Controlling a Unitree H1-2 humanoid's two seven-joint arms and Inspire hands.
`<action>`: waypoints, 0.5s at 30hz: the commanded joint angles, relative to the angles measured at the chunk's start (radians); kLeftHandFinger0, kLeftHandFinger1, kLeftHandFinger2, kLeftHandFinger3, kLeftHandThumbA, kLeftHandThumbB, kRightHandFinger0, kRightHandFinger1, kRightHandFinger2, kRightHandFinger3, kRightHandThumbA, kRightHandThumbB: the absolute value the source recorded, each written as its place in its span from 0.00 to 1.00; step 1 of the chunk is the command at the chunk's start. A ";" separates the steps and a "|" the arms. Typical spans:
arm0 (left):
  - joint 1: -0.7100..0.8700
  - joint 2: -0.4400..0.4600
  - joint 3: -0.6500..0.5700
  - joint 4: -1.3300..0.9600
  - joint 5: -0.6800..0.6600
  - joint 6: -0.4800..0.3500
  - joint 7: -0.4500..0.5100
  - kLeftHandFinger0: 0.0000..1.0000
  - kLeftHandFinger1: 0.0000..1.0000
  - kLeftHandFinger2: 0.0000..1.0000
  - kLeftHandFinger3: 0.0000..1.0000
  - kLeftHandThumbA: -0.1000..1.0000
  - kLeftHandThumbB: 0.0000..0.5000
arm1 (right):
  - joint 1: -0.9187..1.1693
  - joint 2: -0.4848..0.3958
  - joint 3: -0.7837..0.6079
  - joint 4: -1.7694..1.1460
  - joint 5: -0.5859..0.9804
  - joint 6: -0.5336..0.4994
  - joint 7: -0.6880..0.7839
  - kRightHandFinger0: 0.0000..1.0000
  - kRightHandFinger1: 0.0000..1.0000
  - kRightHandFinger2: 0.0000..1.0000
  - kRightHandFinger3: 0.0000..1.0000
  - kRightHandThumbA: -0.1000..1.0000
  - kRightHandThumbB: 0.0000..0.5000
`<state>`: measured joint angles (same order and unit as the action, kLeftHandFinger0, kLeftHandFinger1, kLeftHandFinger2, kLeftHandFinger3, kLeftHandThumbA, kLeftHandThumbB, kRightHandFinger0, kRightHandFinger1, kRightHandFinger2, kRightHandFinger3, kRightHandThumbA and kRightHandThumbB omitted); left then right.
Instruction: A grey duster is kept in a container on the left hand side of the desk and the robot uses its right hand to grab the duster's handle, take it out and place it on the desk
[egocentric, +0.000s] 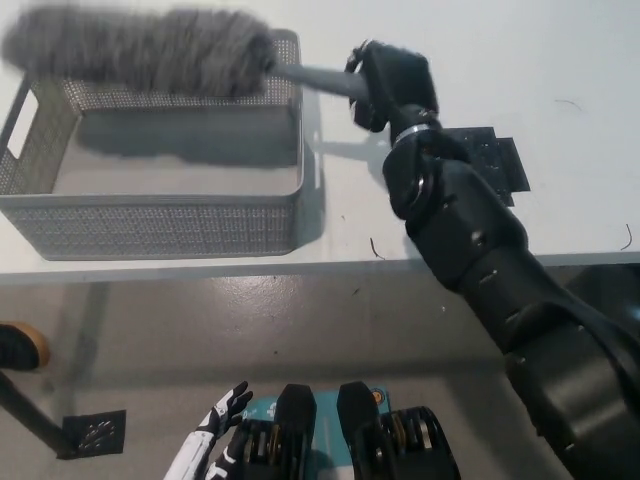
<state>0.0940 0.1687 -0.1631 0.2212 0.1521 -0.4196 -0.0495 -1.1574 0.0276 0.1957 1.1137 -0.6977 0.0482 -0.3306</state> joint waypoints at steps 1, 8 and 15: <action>-0.006 0.012 -0.006 -0.005 0.025 -0.046 -0.010 1.00 1.00 1.00 1.00 0.95 0.39 | -0.072 -0.023 -0.222 -0.139 0.268 -0.124 -0.168 0.00 0.00 0.17 0.01 0.25 0.00; 0.006 0.005 -0.007 0.003 0.025 -0.048 -0.006 1.00 1.00 1.00 1.00 0.95 0.39 | -0.043 -0.019 -0.395 -0.310 0.376 -0.075 -0.115 0.00 0.00 0.07 0.19 0.32 0.00; 0.036 0.004 -0.001 -0.006 0.044 -0.050 0.026 1.00 1.00 1.00 1.00 0.94 0.38 | 0.006 -0.029 -0.413 -0.373 0.361 -0.028 -0.081 0.00 0.00 0.25 0.37 0.39 0.00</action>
<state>0.1046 0.1686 -0.1636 0.2355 0.1689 -0.4226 -0.0463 -1.1271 0.0244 -0.1983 0.8203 -0.4226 0.0401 -0.3791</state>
